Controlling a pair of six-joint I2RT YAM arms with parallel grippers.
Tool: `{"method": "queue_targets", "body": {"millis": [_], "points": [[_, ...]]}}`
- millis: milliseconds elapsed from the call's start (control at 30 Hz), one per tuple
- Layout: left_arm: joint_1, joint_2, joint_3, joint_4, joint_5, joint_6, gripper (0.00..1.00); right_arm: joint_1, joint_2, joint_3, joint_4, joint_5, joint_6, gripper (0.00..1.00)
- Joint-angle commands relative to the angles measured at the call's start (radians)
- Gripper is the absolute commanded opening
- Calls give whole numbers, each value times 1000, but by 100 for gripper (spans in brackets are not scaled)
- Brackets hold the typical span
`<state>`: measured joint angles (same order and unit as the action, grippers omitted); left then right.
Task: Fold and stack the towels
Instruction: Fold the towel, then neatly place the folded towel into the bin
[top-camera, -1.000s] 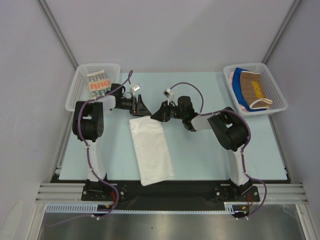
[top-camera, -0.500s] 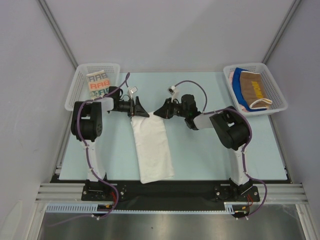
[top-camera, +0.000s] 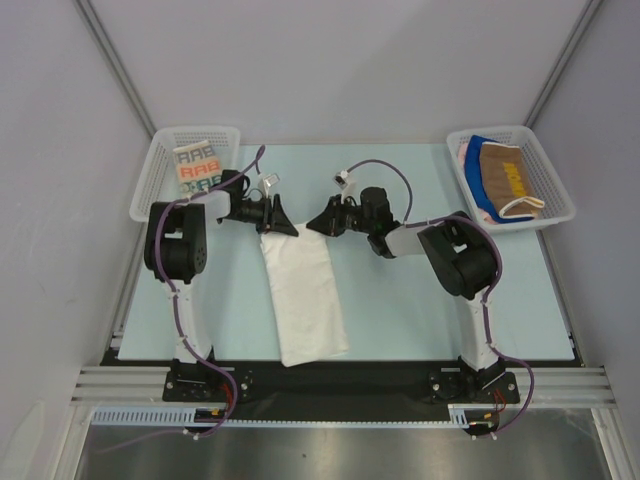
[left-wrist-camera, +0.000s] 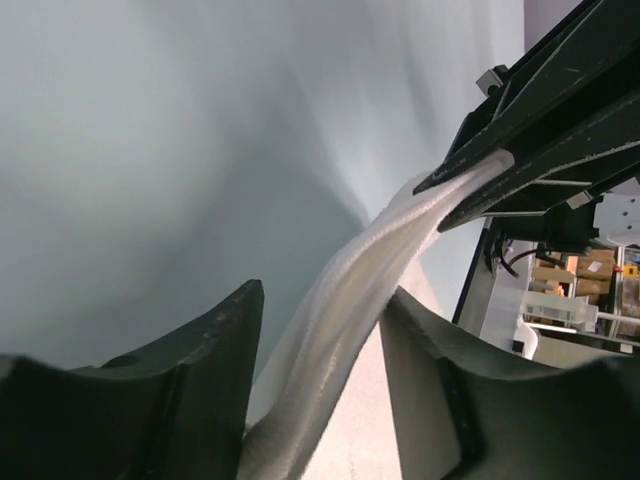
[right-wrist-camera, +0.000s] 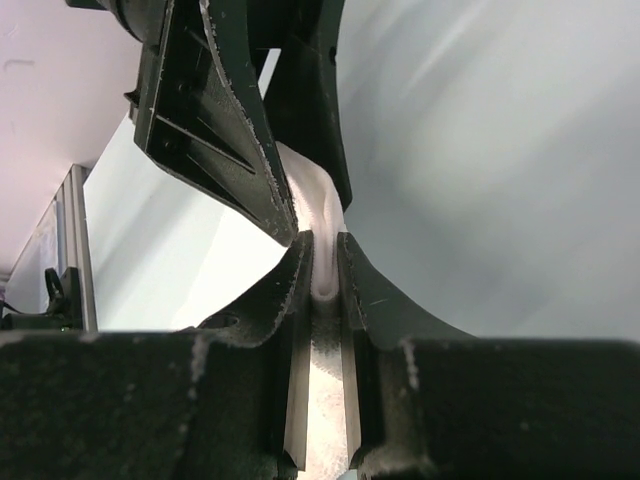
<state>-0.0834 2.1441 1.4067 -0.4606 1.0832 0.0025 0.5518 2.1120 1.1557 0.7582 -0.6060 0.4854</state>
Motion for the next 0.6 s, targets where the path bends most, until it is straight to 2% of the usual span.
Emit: {"method": "queue_targets", "body": {"millis": [0,67,300,333,400,433,500,567], "points": [[-10,-9,38,-32,-31,36,54,8,14,48,-6,29,-45,17],[-12,-21,34,-30,-60,27,45,10,19,55,-16,35,-50,17],[-22,-87,-3,-4,-138,4,31,23,36,78,-80,68,-87,19],[-26,-96,-20,2,-156,-21,24,26,39,79,-83,77,-88,20],[-35,-131,-43,23,-213,-39,14,30,40,85,-101,92,-91,27],[-38,-145,-67,31,-241,-45,3,30,42,88,-108,97,-97,32],[-41,-188,-97,52,-317,-65,0,30,42,99,-134,109,-100,44],[-41,-220,-149,74,-405,-93,0,30,31,102,-151,129,-107,51]]}}
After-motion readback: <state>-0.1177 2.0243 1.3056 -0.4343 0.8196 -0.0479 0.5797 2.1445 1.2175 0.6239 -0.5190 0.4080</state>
